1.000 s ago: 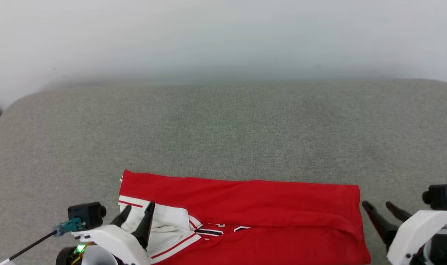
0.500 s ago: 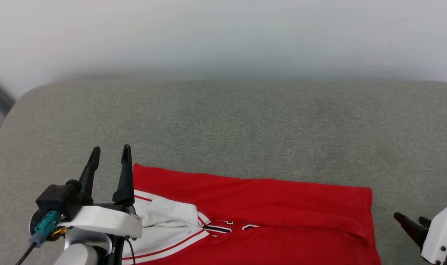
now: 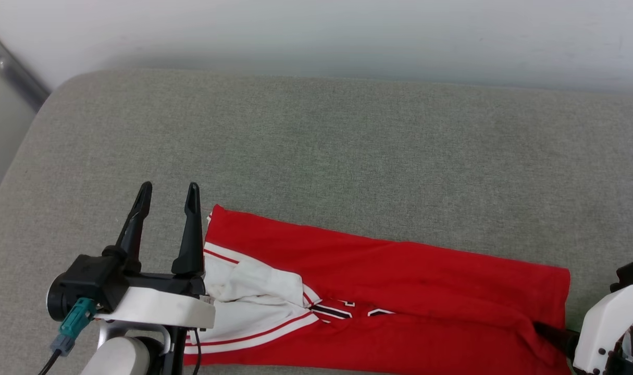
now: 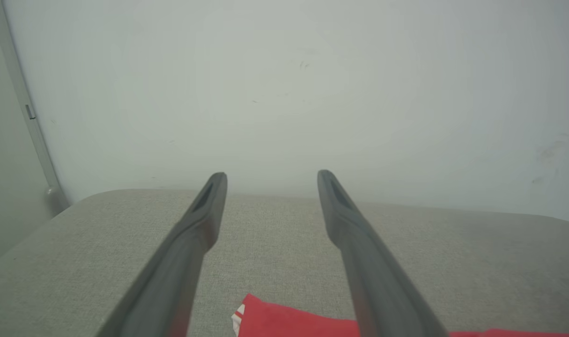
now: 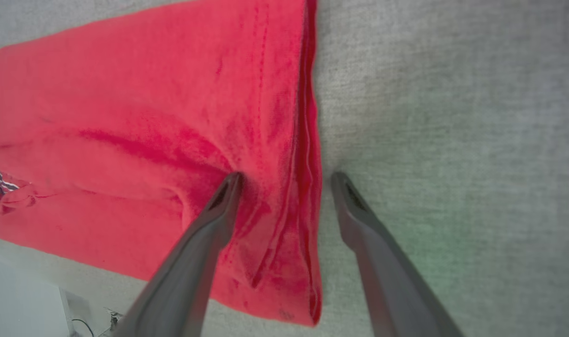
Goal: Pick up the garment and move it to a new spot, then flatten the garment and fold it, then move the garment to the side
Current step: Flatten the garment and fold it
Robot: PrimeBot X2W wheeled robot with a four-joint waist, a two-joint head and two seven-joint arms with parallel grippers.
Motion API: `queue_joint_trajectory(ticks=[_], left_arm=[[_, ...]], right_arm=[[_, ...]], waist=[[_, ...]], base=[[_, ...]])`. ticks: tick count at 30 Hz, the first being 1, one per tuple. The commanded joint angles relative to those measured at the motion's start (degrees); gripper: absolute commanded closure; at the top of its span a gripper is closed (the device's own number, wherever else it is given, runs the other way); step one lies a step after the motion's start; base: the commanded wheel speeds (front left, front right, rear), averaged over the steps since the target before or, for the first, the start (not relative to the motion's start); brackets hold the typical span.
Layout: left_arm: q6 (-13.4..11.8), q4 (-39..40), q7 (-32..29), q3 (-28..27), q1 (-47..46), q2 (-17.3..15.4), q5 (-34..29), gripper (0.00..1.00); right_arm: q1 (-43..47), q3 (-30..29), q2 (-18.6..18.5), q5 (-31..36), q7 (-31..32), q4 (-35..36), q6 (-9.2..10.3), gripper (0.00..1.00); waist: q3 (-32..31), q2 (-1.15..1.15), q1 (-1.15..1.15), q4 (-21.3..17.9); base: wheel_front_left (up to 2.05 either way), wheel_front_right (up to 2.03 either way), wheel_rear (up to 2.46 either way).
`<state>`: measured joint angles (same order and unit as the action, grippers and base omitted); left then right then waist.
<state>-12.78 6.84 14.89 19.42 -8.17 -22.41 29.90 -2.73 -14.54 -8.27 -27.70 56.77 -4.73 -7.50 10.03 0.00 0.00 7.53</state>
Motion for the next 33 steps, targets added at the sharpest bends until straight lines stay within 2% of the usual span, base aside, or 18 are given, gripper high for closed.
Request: queue_joint_trajectory(ticks=[1,2,3,4,13,19,29,33], left_arm=[[0.16,0.23,0.35,-0.30,-0.39,0.41,-0.47,0.00],[0.16,0.19,0.36,-0.40,-0.40,0.44,-0.54,0.00],[0.30,0.08,0.37,-0.49,-0.44,0.48,-0.53,0.00],[0.46,-0.08,0.37,-0.51,-0.47,0.52,-0.60,0.00],[0.38,-1.44,0.33,-0.09,0.86,0.60,-0.98,0.00],[-0.39,-1.54,-0.48,0.26,2.30,0.01,-1.32,0.00],[-1.64,-0.66,-1.51,0.48,4.13,-0.77,-1.34,0.00],[-1.89,-0.55,-1.63,0.48,4.31,-0.82,-1.23,0.00]], right_arm=[[0.45,1.01,1.15,-0.31,0.99,-2.52,0.01,0.01],[0.56,1.18,1.43,-0.50,1.52,-3.29,0.01,0.52],[0.47,1.36,1.61,-0.67,1.61,-3.82,0.01,0.96],[0.27,1.54,1.70,-0.85,1.66,-4.17,0.01,1.00],[-2.60,2.94,-1.72,-2.92,-1.63,-1.57,0.01,1.00],[-1.95,2.29,-3.59,-3.06,-1.23,0.80,0.02,1.00],[-1.57,-7.88,-6.11,-0.84,-1.01,0.85,0.02,1.00],[-3.00,-10.86,-5.57,-0.59,-1.10,1.32,0.02,1.00]], waist=[[0.54,0.00,0.00,0.34],[0.66,0.00,0.00,0.37],[0.75,0.00,0.00,0.35],[0.78,0.00,0.00,0.29],[-1.66,0.00,0.00,-0.69],[-4.07,0.00,0.00,-2.01],[-5.23,0.00,0.00,-4.63],[-5.24,0.00,0.00,-5.32]], base=[[0.00,0.00,0.00],[0.00,0.00,0.00],[0.00,0.00,0.00],[0.00,0.00,0.00],[0.00,0.00,0.00],[0.00,0.00,0.00],[0.00,0.00,0.00],[0.00,0.00,0.00]])
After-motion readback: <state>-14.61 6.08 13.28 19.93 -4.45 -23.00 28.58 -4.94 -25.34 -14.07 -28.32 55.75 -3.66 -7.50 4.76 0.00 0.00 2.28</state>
